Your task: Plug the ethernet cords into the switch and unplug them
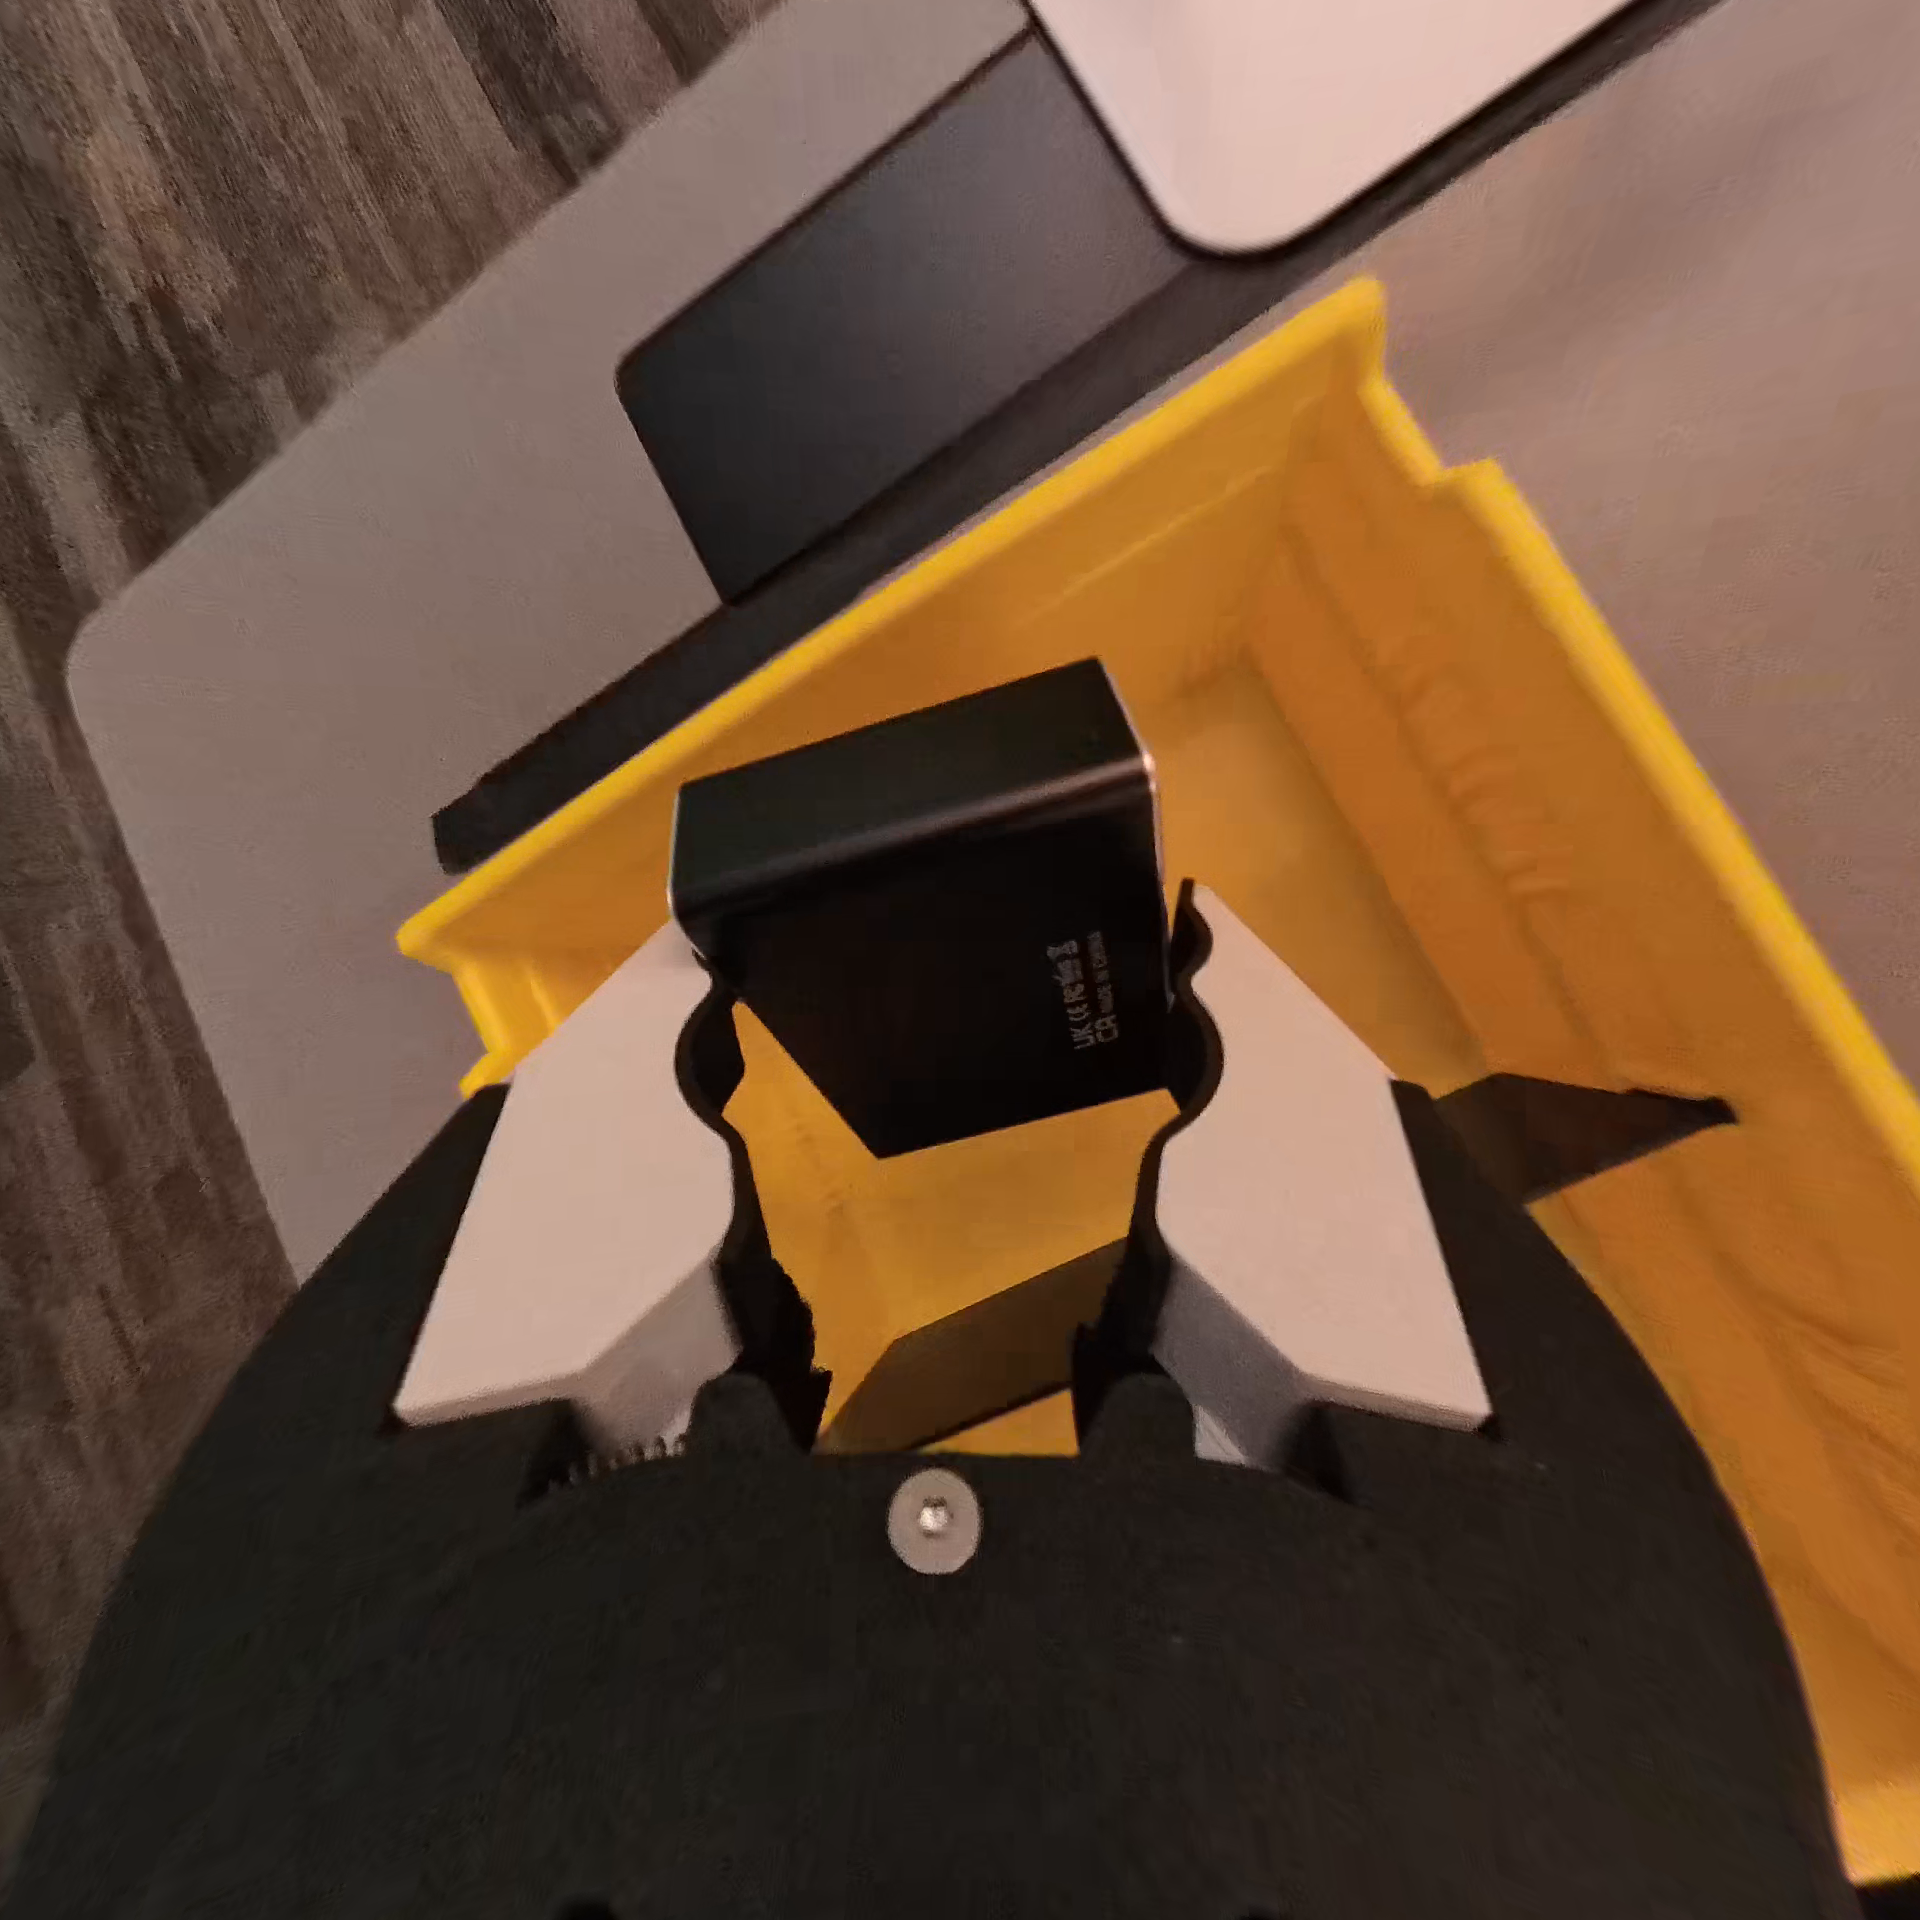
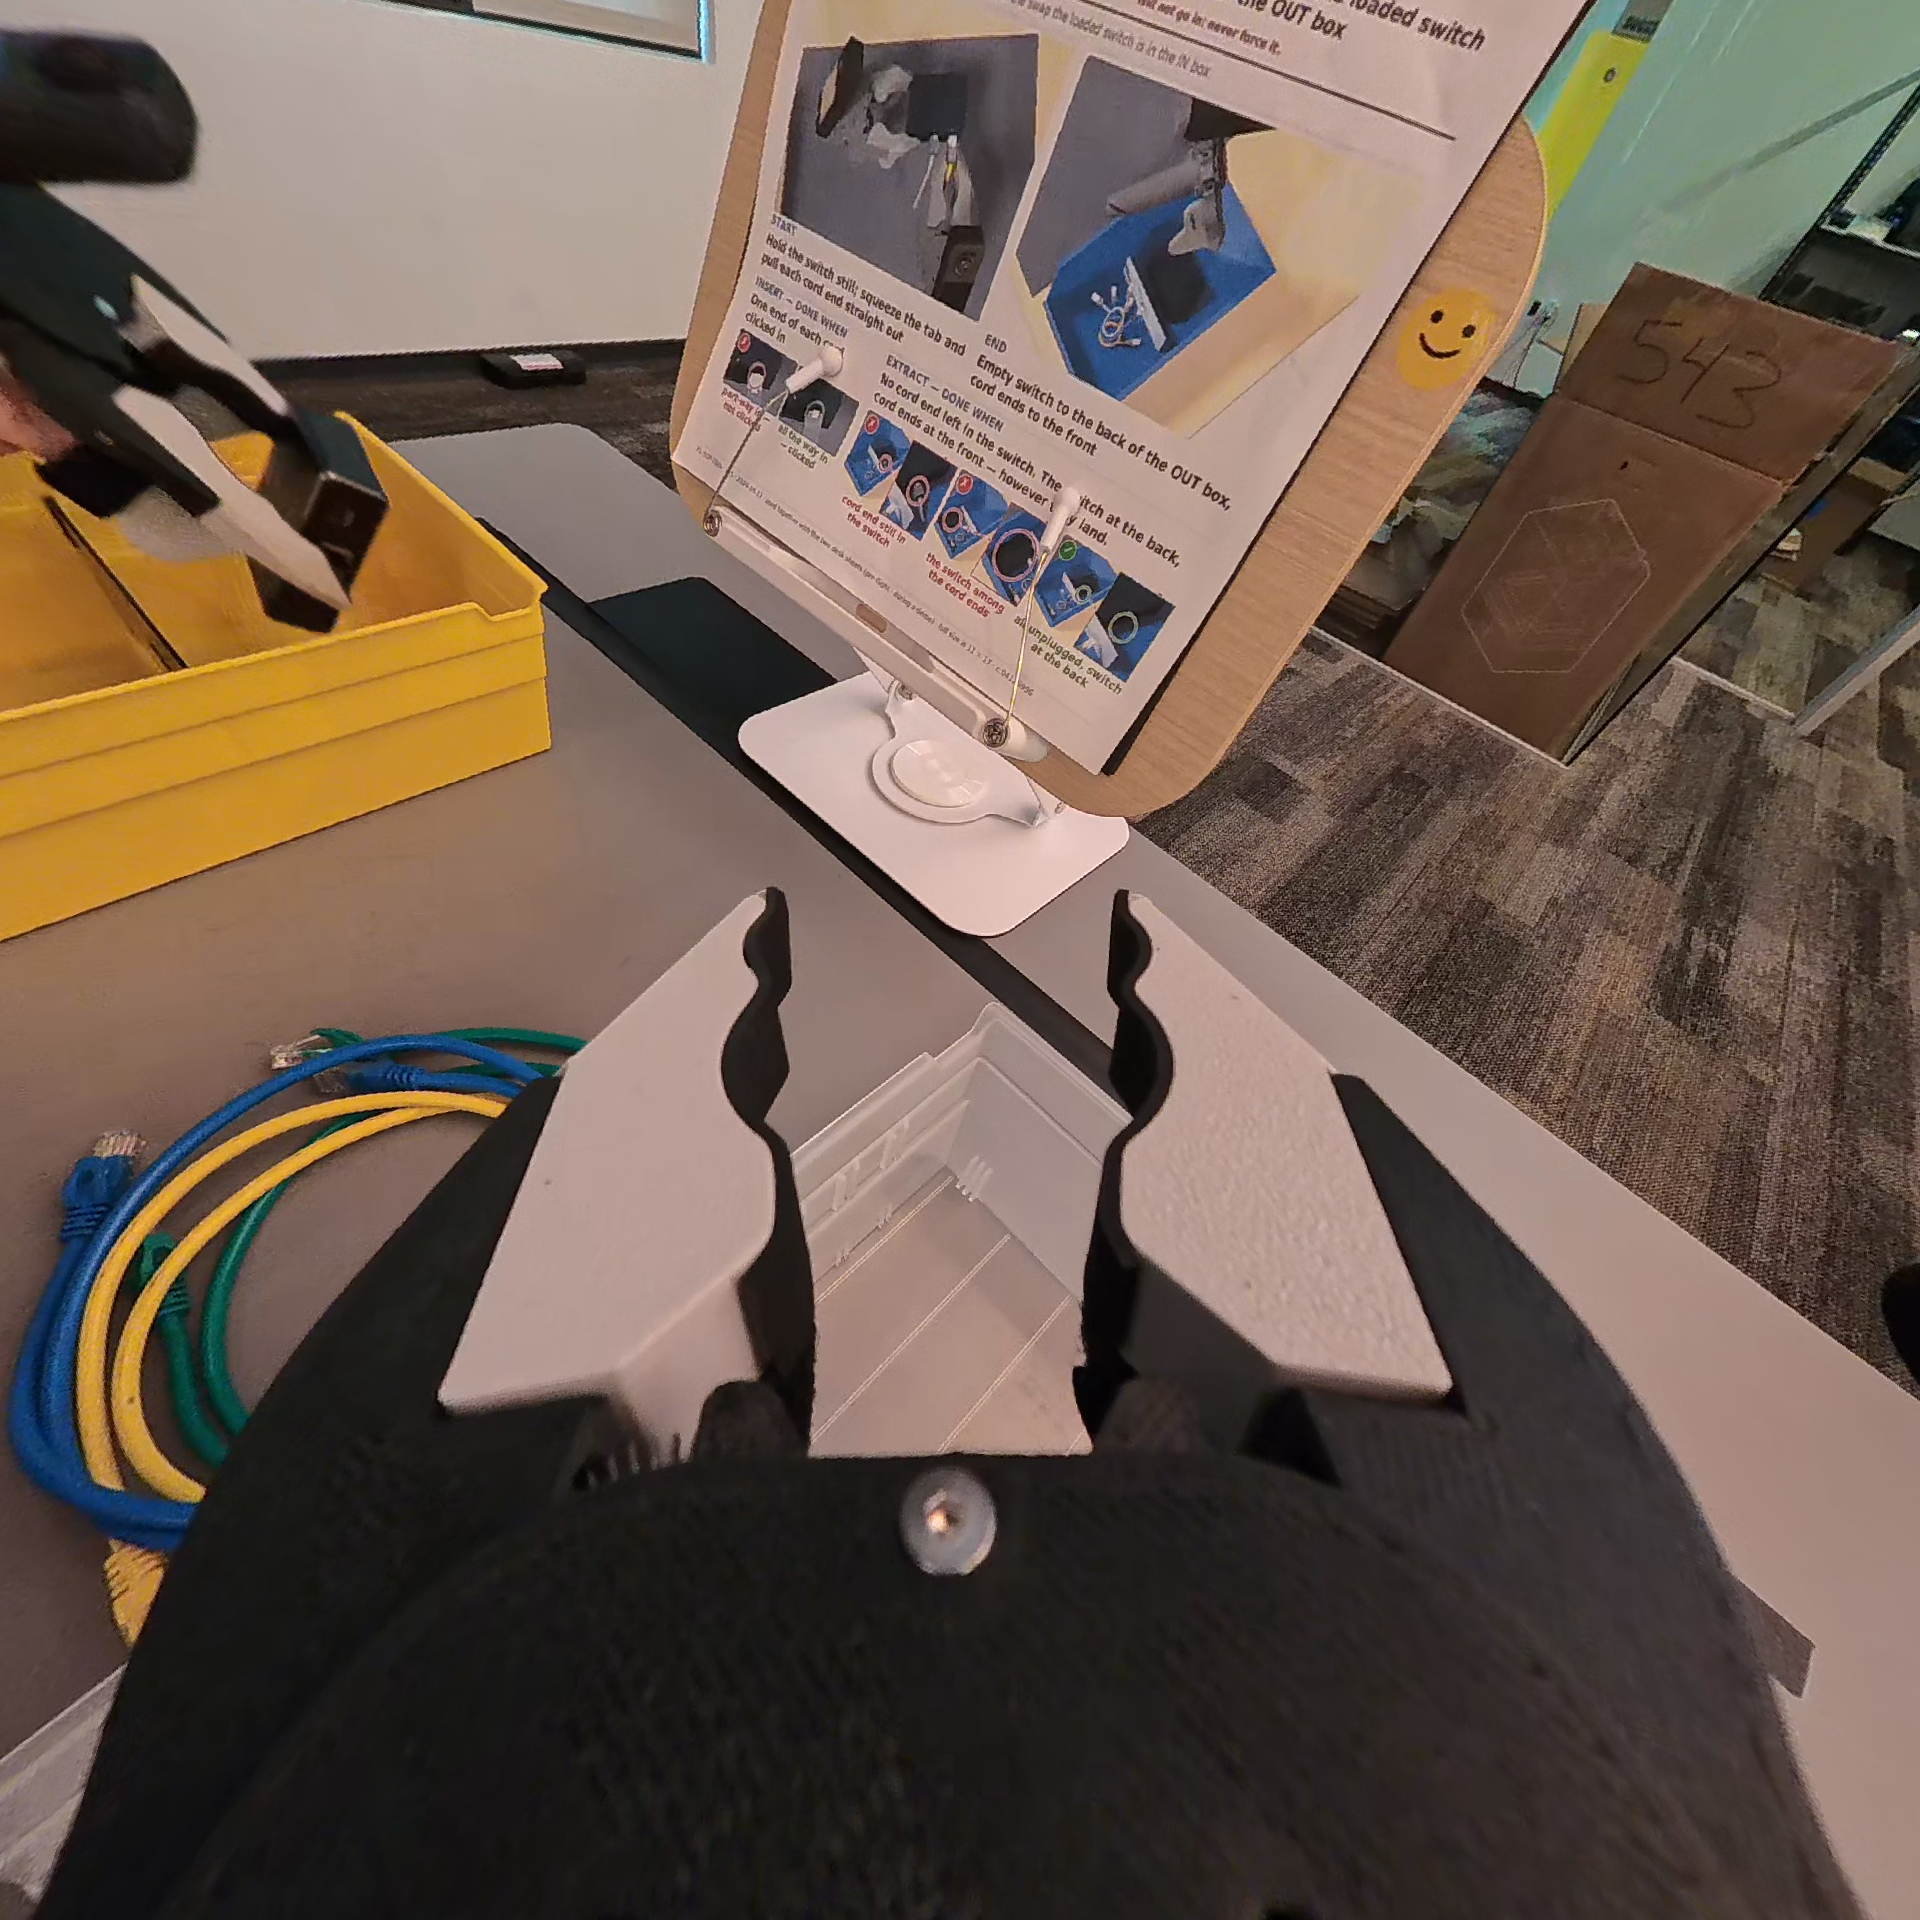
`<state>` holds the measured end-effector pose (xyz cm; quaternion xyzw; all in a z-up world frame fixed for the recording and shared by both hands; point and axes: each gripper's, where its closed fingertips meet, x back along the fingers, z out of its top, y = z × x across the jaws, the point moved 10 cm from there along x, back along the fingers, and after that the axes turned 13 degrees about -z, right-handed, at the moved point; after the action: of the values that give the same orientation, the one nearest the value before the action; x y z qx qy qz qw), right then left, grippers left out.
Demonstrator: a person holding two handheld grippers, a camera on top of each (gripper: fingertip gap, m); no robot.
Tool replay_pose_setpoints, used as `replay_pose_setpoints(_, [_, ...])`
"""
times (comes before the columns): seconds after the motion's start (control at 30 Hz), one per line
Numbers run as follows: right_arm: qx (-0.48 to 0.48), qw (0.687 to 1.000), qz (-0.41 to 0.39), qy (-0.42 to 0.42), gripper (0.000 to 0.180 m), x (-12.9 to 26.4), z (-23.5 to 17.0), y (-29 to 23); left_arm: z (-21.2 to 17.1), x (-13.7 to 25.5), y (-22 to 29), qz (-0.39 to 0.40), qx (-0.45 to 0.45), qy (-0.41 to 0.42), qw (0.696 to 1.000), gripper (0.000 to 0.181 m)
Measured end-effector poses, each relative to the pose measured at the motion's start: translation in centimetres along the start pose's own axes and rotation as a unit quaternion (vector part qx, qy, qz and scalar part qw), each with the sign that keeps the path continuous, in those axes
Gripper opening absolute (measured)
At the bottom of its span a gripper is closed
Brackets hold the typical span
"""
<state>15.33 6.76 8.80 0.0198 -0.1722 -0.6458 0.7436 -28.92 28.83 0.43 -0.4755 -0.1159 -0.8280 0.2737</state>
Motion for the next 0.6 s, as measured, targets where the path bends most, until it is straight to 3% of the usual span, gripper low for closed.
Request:
replay_pose_setpoints(0.17, [-0.014,0.999,0.017,0.03,0.061,0.4,1.1,-0.9,3.8,6.1,5.6,-0.056,-0.052,0.132,0.988,0.081])
replay_pose_setpoints(0.33, [-0.141,0.97,0.164,0.111,0.074,0.3,4.1,-6.3,7.1,6.8,14.7,-0.051,-0.173,0.165,0.97,0.081])
replay_pose_setpoints(0.47, [-0.228,0.943,0.238,0.045,0.084,-2.3,3.3,-10.6,8.1,5.4,20.3,-0.038,-0.241,0.154,0.958,0.08])
replay_pose_setpoints(0.6, [-0.246,0.928,0.27,-0.07,0.08,-5.7,0.4,-13.4,8.2,4.6,23.8,-0.04,-0.28,0.145,0.948,0.081])
